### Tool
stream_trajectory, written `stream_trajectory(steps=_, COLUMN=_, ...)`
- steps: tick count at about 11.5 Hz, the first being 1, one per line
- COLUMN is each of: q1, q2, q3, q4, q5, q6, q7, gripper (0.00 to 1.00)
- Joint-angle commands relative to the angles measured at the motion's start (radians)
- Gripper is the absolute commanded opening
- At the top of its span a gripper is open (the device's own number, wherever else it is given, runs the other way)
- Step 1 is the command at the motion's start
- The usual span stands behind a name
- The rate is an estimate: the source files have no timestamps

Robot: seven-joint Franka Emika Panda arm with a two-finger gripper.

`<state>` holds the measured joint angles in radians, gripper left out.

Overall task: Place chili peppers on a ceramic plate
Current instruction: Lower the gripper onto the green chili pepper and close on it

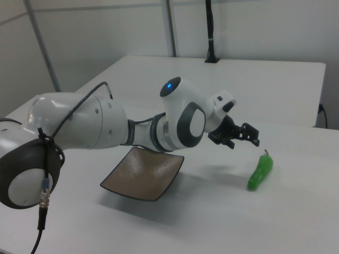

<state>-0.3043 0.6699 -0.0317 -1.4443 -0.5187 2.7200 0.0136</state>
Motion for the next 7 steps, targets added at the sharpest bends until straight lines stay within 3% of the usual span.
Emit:
stream_trajectory(steps=1, q1=-0.025, q2=0.060, q3=-0.001, q4=0.021, q5=-0.021, q6=0.143, q7=0.022, gripper=1.00)
stream_trajectory(steps=7, q1=-0.042, q2=0.100, q3=-0.014, q4=0.019, q5=-0.024, q6=0.172, q7=0.022, gripper=1.00)
